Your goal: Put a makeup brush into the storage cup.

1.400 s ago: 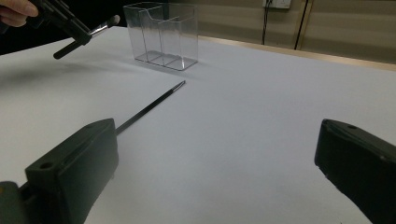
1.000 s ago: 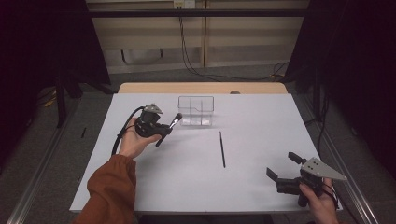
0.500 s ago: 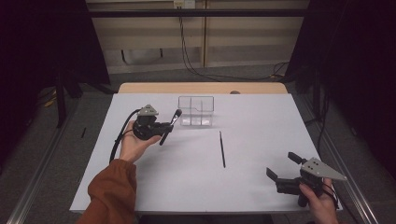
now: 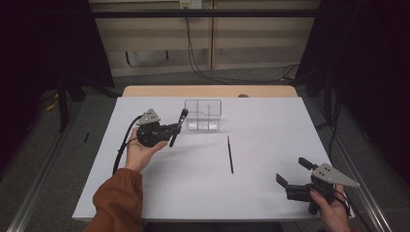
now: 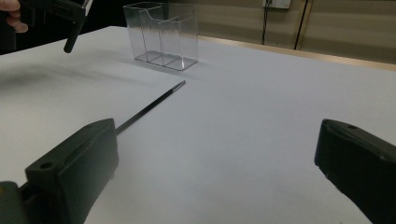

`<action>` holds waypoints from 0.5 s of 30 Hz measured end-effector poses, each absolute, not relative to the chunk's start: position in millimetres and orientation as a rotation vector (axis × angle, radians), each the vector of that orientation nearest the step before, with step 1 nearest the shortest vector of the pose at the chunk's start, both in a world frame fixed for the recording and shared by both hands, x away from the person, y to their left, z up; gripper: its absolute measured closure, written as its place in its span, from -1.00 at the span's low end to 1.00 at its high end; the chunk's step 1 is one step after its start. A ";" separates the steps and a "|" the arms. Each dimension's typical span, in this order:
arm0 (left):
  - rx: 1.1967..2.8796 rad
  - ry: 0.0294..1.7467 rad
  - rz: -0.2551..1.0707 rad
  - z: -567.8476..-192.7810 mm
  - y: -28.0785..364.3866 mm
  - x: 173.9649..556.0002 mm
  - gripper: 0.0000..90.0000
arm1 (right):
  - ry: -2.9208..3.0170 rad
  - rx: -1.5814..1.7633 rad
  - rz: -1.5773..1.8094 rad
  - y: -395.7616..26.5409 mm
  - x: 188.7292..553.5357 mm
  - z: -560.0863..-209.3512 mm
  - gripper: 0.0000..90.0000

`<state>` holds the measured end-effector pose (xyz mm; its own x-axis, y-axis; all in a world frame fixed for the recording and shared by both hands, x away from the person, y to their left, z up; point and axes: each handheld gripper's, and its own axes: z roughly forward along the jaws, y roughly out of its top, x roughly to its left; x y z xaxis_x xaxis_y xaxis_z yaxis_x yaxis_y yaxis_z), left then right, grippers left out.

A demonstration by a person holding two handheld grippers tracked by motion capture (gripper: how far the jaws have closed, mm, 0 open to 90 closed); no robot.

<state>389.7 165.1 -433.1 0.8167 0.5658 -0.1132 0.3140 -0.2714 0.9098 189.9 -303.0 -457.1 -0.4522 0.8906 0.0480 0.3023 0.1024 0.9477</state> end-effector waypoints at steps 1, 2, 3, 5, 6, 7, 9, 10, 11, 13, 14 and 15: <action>1.877 0.653 0.285 -432.9 164.9 389.4 0.76 | 1.825 1.163 1.357 -302.9 189.9 -457.1 -1.00; 1.870 0.652 0.281 -432.5 164.6 389.0 0.76 | 1.825 1.166 1.359 -302.8 189.7 -457.0 -1.00; 1.858 0.657 0.275 -432.1 164.2 388.4 0.76 | 1.825 1.165 1.359 -302.8 189.7 -456.9 -1.00; 1.854 0.647 0.282 -430.7 163.6 387.8 0.76 | 1.825 1.165 1.358 -302.9 189.8 -457.0 -1.00; 1.845 0.648 0.277 -430.4 162.8 387.3 0.76 | 1.824 1.167 1.359 -302.9 189.8 -457.0 -1.00; 1.843 0.645 0.276 -429.9 162.1 386.9 0.76 | 1.824 1.166 1.360 -302.9 189.8 -457.0 -1.00; 1.838 0.644 0.281 -428.9 160.9 386.4 0.76 | 1.825 1.166 1.359 -302.8 189.7 -457.0 -1.00; 1.829 0.638 0.277 -428.5 160.3 386.1 0.76 | 1.825 1.165 1.359 -302.8 189.7 -456.9 -1.00; 1.829 0.639 0.280 -428.1 160.0 385.9 0.76 | 1.824 1.164 1.359 -302.8 189.7 -456.9 -1.00; 1.827 0.639 0.288 -427.0 159.3 386.1 0.76 | 1.823 1.165 1.360 -302.9 189.8 -456.9 -1.00; 1.817 0.641 0.285 -426.5 159.4 386.5 0.76 | 1.822 1.165 1.360 -303.0 189.8 -456.9 -1.00; 1.812 0.648 0.281 -425.4 159.4 386.6 0.76 | 1.821 1.165 1.361 -303.0 189.9 -456.8 -1.00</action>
